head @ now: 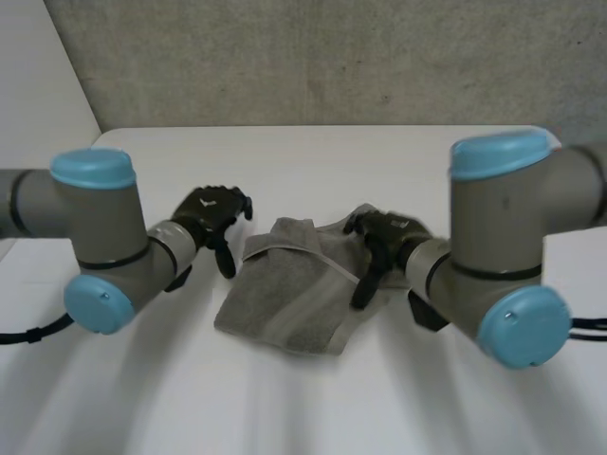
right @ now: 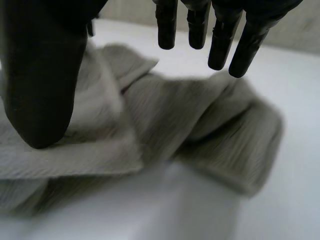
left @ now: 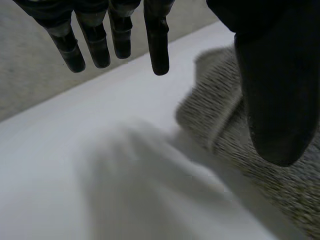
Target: Fold the towel.
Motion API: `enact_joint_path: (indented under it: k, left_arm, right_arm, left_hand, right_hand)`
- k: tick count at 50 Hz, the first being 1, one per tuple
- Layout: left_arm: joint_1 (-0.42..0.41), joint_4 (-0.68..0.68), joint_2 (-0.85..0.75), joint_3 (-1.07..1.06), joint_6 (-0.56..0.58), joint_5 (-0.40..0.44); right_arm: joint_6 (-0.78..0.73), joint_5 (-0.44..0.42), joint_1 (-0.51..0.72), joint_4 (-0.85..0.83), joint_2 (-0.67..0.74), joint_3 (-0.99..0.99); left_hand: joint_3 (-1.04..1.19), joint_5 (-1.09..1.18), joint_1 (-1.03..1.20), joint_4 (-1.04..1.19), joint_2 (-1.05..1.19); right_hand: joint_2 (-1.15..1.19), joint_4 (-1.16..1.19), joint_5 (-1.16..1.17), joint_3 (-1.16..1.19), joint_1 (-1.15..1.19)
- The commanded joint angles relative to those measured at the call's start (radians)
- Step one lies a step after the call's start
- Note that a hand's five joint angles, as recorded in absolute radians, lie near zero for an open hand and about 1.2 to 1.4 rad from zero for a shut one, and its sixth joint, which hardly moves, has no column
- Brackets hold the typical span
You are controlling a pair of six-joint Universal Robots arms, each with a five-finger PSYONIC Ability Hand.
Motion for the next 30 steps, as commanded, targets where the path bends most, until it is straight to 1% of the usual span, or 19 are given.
enact_joint_path:
  k: [1, 3, 4, 5, 6, 7, 8, 10, 11, 12, 13, 15, 17, 18, 19, 21, 22, 28, 30]
  left_arm:
    - [-0.035, 0.066, -0.049, -0.005, -0.015, 0.011]
    - [-0.041, 0.077, -0.053, -0.006, -0.016, 0.011]
    - [-0.046, 0.09, -0.058, -0.012, -0.016, 0.009]
    - [-0.046, 0.09, -0.058, -0.012, -0.016, 0.009]
    - [-0.049, 0.107, -0.06, -0.017, -0.021, 0.009]
    - [-0.054, 0.127, -0.063, -0.022, -0.03, 0.006]
    - [-0.054, 0.127, -0.063, -0.022, -0.03, 0.006]
    - [-0.066, 0.17, -0.064, -0.026, -0.067, 0.003]
    - [-0.066, 0.17, -0.064, -0.026, -0.067, 0.003]
    - [-0.069, 0.191, -0.064, -0.028, -0.088, -0.003]
    - [-0.069, 0.192, -0.064, -0.028, -0.088, -0.003]
    - [-0.072, 0.24, -0.063, -0.031, -0.125, -0.012]
    - [-0.072, 0.241, -0.063, -0.031, -0.125, -0.012]
    - [-0.072, 0.27, -0.064, -0.032, -0.143, -0.02]
    - [-0.072, 0.27, -0.064, -0.032, -0.144, -0.02]
    - [-0.084, 0.317, -0.072, -0.028, -0.165, -0.025]
    - [-0.084, 0.317, -0.072, -0.028, -0.165, -0.025]
    - [-0.086, 0.348, -0.072, 0.001, -0.17, -0.028]
    - [-0.086, 0.35, -0.073, 0.03, -0.179, -0.028]
  right_arm:
    - [0.033, 0.003, 0.027, -0.008, 0.07, 0.01]
    - [0.034, 0.001, 0.027, -0.01, 0.078, 0.011]
    - [0.034, 0.001, 0.028, -0.011, 0.08, 0.013]
    - [0.034, 0.001, 0.028, -0.011, 0.08, 0.013]
    - [0.036, 0.0, 0.028, -0.011, 0.08, 0.014]
    - [0.036, 0.001, 0.028, -0.013, 0.078, 0.014]
    - [0.036, 0.001, 0.028, -0.013, 0.078, 0.014]
    - [0.042, 0.003, 0.027, -0.02, 0.064, 0.017]
    - [0.042, 0.003, 0.027, -0.02, 0.064, 0.017]
    - [0.043, 0.0, 0.025, -0.025, 0.051, 0.021]
    - [0.044, -0.002, 0.024, -0.028, 0.029, 0.025]
    - [0.039, -0.002, 0.024, -0.029, 0.006, 0.03]
    - [0.031, -0.003, 0.021, -0.031, -0.014, 0.039]
    - [0.028, -0.007, 0.017, -0.036, -0.031, 0.05]
    - [0.028, -0.007, 0.017, -0.036, -0.031, 0.05]
    - [0.007, -0.016, 0.011, -0.052, -0.071, 0.073]
    - [0.007, -0.016, 0.011, -0.052, -0.071, 0.073]
    - [-0.102, -0.019, -0.032, -0.059, -0.147, 0.093]
    - [-0.142, -0.017, -0.038, -0.053, -0.161, 0.073]
  left_hand:
    - [-0.067, -0.052, -0.069, -0.074, -0.064]
    - [-0.067, -0.052, -0.069, -0.074, -0.064]
    - [-0.065, -0.049, -0.066, -0.071, -0.061]
    - [-0.065, -0.049, -0.066, -0.071, -0.061]
    - [-0.065, -0.049, -0.066, -0.071, -0.061]
    - [-0.056, -0.04, -0.058, -0.062, -0.052]
    - [-0.056, -0.04, -0.057, -0.062, -0.052]
    - [-0.024, -0.008, -0.025, -0.03, -0.02]
    - [-0.023, -0.008, -0.025, -0.03, -0.02]
    - [0.011, 0.027, 0.01, 0.005, 0.015]
    - [0.012, 0.027, 0.01, 0.005, 0.015]
    - [0.19, 0.205, 0.188, 0.183, 0.193]
    - [0.191, 0.206, 0.189, 0.184, 0.194]
    - [0.31, 0.325, 0.308, 0.304, 0.314]
    - [0.311, 0.327, 0.31, 0.305, 0.315]
    - [0.49, 0.505, 0.488, 0.483, 0.493]
    - [0.49, 0.506, 0.489, 0.484, 0.494]
    - [0.637, 0.652, 0.635, 0.631, 0.641]
    - [0.804, 0.819, 0.802, 0.797, 0.807]
  right_hand:
    - [-0.011, -0.019, 0.003, -0.003, 0.009]
    - [0.066, 0.058, 0.08, 0.074, 0.085]
    - [0.171, 0.162, 0.185, 0.178, 0.19]
    - [0.172, 0.163, 0.186, 0.179, 0.191]
    - [0.299, 0.291, 0.314, 0.307, 0.319]
    - [0.507, 0.499, 0.522, 0.515, 0.527]
    - [0.509, 0.501, 0.524, 0.517, 0.529]
    - [0.968, 0.96, 0.983, 0.976, 0.988]
    - [0.97, 0.962, 0.985, 0.978, 0.99]
    - [1.113, 1.104, 1.127, 1.12, 1.132]
    - [1.148, 1.14, 1.162, 1.156, 1.167]
    - [1.148, 1.14, 1.163, 1.156, 1.168]
    - [1.148, 1.14, 1.163, 1.156, 1.168]
    - [1.148, 1.14, 1.163, 1.156, 1.168]
    - [1.148, 1.14, 1.163, 1.156, 1.168]
    - [1.148, 1.14, 1.163, 1.156, 1.168]
    - [1.148, 1.14, 1.163, 1.156, 1.168]
    - [1.148, 1.14, 1.163, 1.156, 1.168]
    - [1.148, 1.14, 1.163, 1.156, 1.168]
